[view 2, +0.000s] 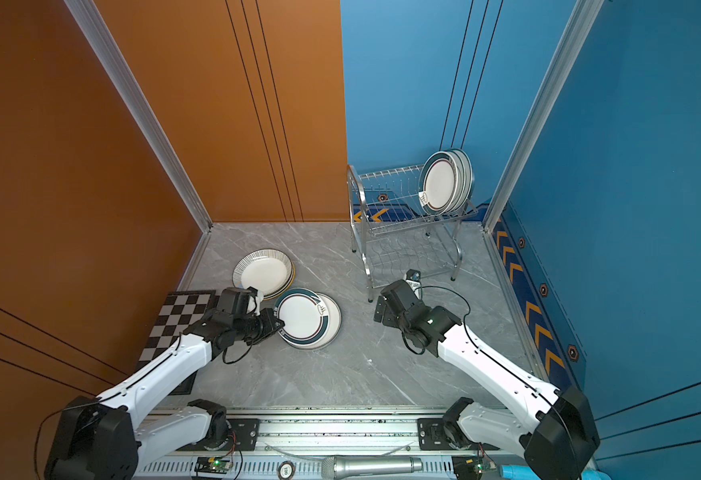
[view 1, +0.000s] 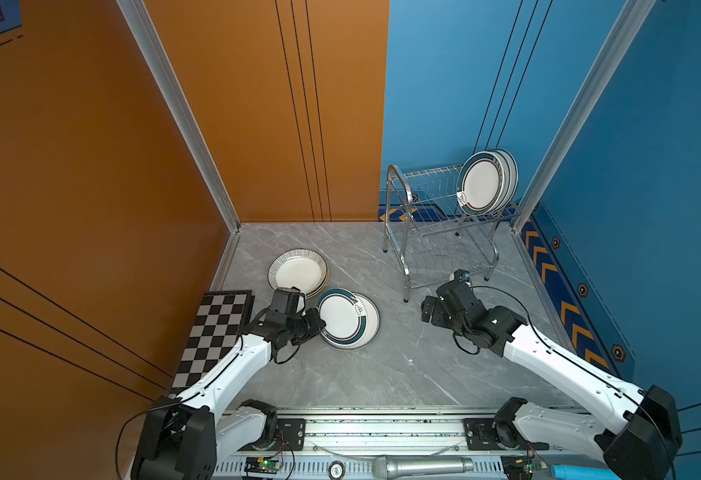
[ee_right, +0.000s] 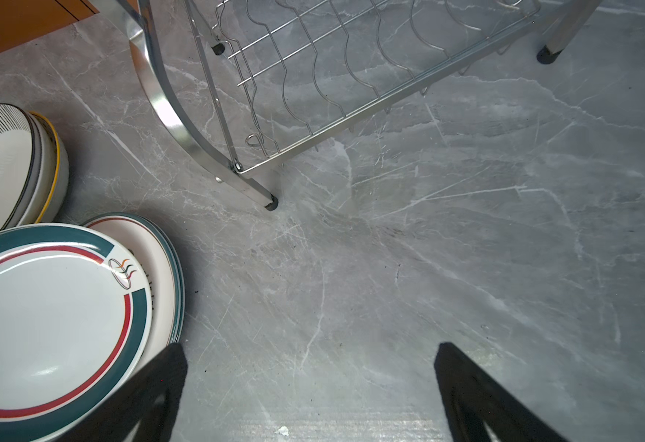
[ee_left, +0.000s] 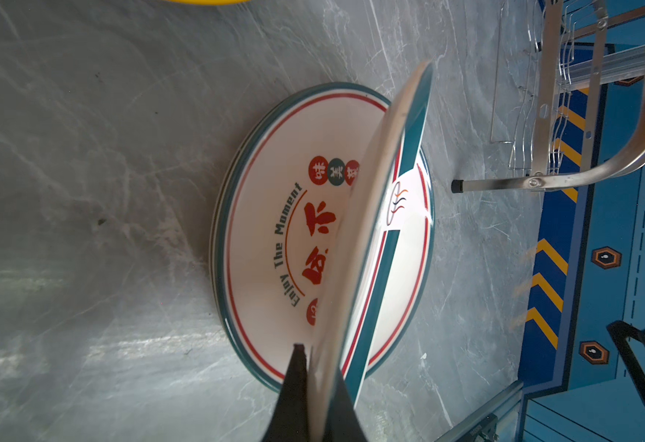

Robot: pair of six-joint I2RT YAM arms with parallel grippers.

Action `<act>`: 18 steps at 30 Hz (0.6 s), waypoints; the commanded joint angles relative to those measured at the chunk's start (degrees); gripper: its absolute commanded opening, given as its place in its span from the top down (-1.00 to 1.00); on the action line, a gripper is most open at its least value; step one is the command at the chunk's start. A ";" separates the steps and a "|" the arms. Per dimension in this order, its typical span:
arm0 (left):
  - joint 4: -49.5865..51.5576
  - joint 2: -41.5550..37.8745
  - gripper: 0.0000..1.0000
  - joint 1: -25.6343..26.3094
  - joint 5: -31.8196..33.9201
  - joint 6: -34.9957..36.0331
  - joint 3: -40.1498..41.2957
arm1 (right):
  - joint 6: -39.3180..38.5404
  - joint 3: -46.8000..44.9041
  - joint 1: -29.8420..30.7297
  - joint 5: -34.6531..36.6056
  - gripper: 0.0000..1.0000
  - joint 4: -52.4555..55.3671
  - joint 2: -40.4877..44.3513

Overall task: Unload the plates from the dish rack
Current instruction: Place the plate among the plates.

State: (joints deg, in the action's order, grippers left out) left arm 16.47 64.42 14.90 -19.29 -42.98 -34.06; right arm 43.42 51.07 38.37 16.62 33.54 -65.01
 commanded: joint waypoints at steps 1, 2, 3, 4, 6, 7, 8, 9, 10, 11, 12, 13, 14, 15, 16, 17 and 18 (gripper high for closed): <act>-2.13 0.49 1.00 -0.58 -0.79 -0.57 -0.05 | -1.05 -0.09 0.45 -0.20 -0.99 -0.05 1.38; -2.18 0.68 1.00 -0.59 -0.91 -0.57 0.01 | -1.05 -0.18 0.44 -0.12 -0.99 -0.11 1.46; -2.31 0.91 1.00 -0.60 -1.00 -0.61 0.07 | -1.04 -0.27 0.40 -0.14 -0.99 -0.14 1.47; -2.31 1.12 0.96 -0.58 -1.00 -0.70 0.22 | -1.05 -0.35 0.40 -0.18 -0.99 -0.14 1.56; -2.49 1.53 0.85 -0.57 -1.15 -0.87 0.35 | -0.89 -0.50 0.39 -0.41 -0.99 -0.52 1.64; -2.49 1.75 0.82 -0.52 -1.23 -0.88 0.36 | -0.89 -0.78 0.37 -1.11 -0.99 -1.15 1.86; -2.48 1.91 0.79 -0.45 -1.17 -0.88 0.49 | -0.95 -1.01 0.24 -1.61 -0.99 -1.64 2.03; -2.49 2.06 0.75 -0.34 -1.11 -0.88 0.55 | -0.86 -1.21 0.17 -2.20 -1.00 -2.17 2.17; -2.45 2.24 0.72 -0.31 -1.09 -0.88 0.66 | -0.78 -1.32 0.13 -2.73 -0.99 -2.49 2.26; -2.48 2.37 0.69 -0.31 -1.09 -0.87 0.72 | -0.71 -1.40 0.07 -2.82 -0.99 -2.66 2.34; -2.47 2.61 0.67 -0.32 -1.12 -0.88 0.82 | -0.68 -1.53 0.04 -3.00 -0.99 -2.77 2.34; -2.49 2.85 0.64 -0.31 -1.23 -0.79 0.80 | -0.75 -1.54 0.04 -3.12 -0.99 -2.91 2.43; -2.42 3.05 0.62 -0.27 -1.31 -0.70 0.76 | -0.70 -1.65 -0.07 -3.36 -0.99 -3.04 2.48; -2.48 3.24 0.59 -0.20 -1.51 -0.54 0.69 | -0.70 -1.76 -0.19 -3.70 -0.99 -3.29 2.62; -2.49 3.49 0.57 -0.05 -1.70 -0.31 0.67 | -0.69 -1.85 -0.26 -4.06 -0.99 -3.56 2.69; -2.49 3.68 0.55 0.04 -1.67 -0.21 0.58 | -0.69 -1.89 -0.46 -4.43 -0.99 -3.73 2.82; -2.49 3.90 0.53 0.12 -1.72 -0.17 0.47 | -0.70 -2.05 -0.62 -4.66 -0.99 -3.81 2.90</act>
State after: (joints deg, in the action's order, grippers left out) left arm 14.63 67.85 14.90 -19.77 -43.97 -33.80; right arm 43.27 50.00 38.22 13.34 30.85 -63.33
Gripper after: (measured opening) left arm 0.231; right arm 0.997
